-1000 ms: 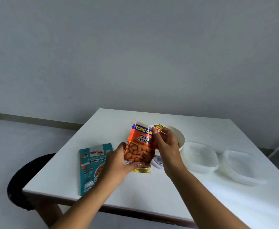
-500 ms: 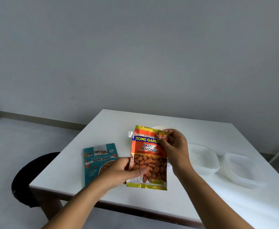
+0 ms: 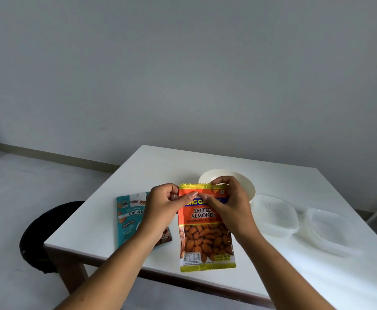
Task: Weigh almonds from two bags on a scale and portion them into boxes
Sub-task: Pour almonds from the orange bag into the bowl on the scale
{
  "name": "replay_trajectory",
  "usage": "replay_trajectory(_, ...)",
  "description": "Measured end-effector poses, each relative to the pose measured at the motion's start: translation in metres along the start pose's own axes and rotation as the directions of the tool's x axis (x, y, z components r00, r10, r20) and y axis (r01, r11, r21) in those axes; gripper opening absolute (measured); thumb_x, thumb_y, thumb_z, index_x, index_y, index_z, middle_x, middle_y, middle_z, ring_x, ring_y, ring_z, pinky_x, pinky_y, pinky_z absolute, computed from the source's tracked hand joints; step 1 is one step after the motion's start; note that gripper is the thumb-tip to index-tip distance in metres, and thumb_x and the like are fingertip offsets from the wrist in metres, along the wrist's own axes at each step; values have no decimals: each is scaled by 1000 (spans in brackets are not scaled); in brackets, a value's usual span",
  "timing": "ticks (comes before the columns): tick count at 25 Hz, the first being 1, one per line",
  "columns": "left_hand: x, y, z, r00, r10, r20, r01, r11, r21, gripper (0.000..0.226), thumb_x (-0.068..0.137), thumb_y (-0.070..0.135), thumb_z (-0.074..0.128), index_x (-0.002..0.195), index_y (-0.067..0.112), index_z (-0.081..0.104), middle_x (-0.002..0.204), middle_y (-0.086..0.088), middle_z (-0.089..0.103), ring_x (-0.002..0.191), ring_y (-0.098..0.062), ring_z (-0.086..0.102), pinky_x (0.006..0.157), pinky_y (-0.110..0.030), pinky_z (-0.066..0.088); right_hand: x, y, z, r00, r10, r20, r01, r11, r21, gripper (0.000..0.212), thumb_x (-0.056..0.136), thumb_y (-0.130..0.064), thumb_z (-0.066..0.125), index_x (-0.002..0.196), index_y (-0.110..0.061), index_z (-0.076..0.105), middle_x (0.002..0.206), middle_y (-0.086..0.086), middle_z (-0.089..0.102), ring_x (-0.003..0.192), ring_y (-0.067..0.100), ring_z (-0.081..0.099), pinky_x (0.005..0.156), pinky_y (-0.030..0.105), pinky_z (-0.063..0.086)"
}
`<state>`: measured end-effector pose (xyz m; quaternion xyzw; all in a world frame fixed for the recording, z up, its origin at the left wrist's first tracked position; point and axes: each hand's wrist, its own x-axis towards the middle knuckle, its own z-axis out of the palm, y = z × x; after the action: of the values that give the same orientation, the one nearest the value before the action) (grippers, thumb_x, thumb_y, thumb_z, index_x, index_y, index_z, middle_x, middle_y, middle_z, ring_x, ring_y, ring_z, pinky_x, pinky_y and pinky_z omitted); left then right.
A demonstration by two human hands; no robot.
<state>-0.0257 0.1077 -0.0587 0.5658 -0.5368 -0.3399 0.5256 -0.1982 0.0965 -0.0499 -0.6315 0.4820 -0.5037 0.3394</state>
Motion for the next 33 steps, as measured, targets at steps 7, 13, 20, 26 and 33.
replay_trajectory(7,-1,-11,-10,997,-76,5,76,973,-217,14,83,27,68,79,13,70,78,-9,77,74,-18,74,73,-41,60,-4,10,0,989,95,111,-118,968,222,41,86,-21,65,122,-26,46,102,6,69,88,18,71,71,31,61)
replay_trajectory(13,11,-66,-26,951,-189,-246,149,974,-170,18,89,26,66,74,17,68,70,-1,74,74,-24,72,73,-43,60,-33,65,34,946,212,244,-244,964,110,52,83,-9,69,125,-24,43,105,12,61,87,17,68,71,25,58)
replay_trajectory(20,3,-99,-5,985,112,-134,-17,824,566,63,92,34,58,147,13,35,154,-6,33,144,-28,28,110,-40,35,-27,98,55,997,74,11,-70,975,-213,24,87,-5,59,110,-12,65,103,4,67,89,12,63,75,13,51)
replay_trajectory(26,-16,-119,17,961,184,206,-269,458,847,55,91,47,30,127,20,62,141,-6,54,134,-30,46,109,-56,27,-32,105,63,998,-52,39,64,905,-420,24,90,-14,57,112,-7,64,108,7,57,102,21,52,92,30,47)
replay_trajectory(33,-16,-127,15,965,133,224,-260,452,853,65,92,52,14,141,23,47,150,-3,44,141,-25,38,115,-56,16,-32,102,-2,946,-118,-303,-113,755,-646,38,81,-10,64,117,-12,55,127,14,47,115,34,41,92,43,41)
